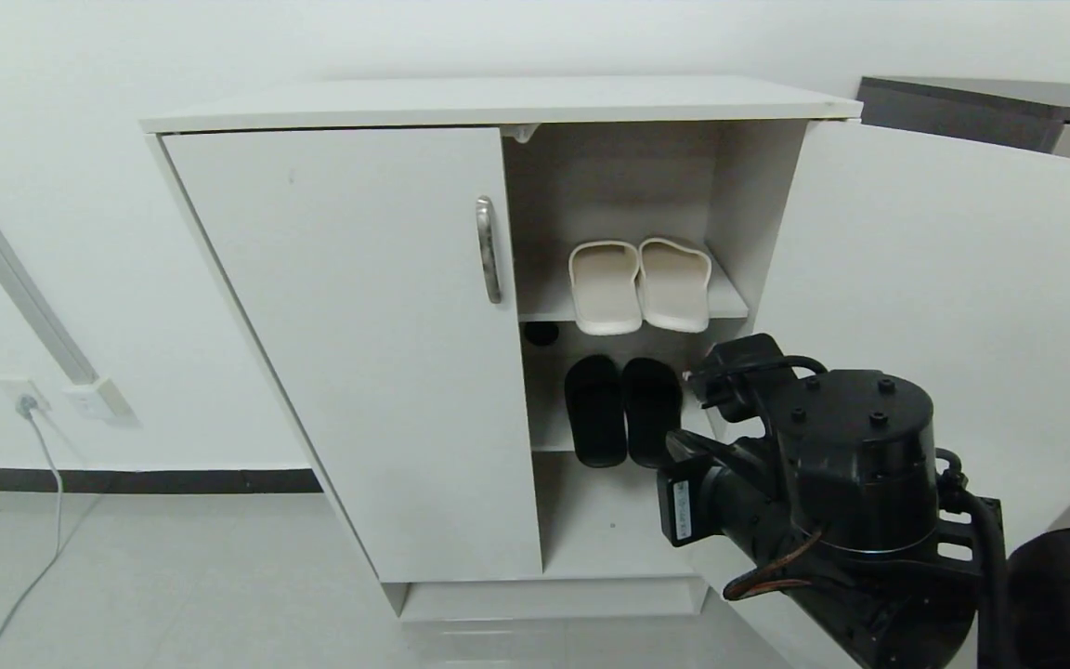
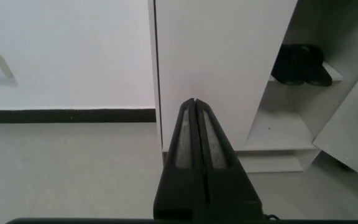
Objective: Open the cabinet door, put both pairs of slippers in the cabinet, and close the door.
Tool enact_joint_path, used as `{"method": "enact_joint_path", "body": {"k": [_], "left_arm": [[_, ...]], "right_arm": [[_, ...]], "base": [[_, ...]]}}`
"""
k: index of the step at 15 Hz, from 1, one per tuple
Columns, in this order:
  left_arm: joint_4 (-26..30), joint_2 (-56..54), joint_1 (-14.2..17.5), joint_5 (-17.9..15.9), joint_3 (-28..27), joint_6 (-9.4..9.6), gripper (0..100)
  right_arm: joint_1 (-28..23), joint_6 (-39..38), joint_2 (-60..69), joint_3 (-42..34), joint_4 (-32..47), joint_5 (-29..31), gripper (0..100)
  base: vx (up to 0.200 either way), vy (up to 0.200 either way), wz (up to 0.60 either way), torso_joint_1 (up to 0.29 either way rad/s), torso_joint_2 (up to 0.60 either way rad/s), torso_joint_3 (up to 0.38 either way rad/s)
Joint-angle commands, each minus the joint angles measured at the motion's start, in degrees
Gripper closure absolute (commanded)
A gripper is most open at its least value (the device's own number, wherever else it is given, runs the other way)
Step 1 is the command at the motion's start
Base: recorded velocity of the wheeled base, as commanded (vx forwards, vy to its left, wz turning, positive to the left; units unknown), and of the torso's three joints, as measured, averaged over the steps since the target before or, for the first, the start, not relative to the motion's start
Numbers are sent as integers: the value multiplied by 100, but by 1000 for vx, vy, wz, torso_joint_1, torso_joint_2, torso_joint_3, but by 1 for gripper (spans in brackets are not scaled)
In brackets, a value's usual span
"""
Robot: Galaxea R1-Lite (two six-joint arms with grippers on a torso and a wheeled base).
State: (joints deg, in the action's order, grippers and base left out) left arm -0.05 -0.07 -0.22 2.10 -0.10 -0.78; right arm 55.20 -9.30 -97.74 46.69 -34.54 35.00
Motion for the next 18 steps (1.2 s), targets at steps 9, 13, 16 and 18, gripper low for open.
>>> {"method": "enact_joint_path", "body": {"k": [9,13,16,18], "left_arm": [[-4,7,-4,1,1,-1,100],[-4,7,-4,1,1,-1,100],[-4,7,-4,1,1,-1,100],[-4,7,-4,1,1,-1,100]], "right_arm": [[-159,34,-61,-116,-71,-11,100],[-159,25,-61,-134,-71,-11,100],[-159,25,-69,-143,-71,-11,100],[-159,25,-69,-151,-71,-19,100]], "base": [[-89,0,0,3,0,1],[0,0,0,0,0,0],[0,0,0,0,0,0],[0,0,0,0,0,0]]}}
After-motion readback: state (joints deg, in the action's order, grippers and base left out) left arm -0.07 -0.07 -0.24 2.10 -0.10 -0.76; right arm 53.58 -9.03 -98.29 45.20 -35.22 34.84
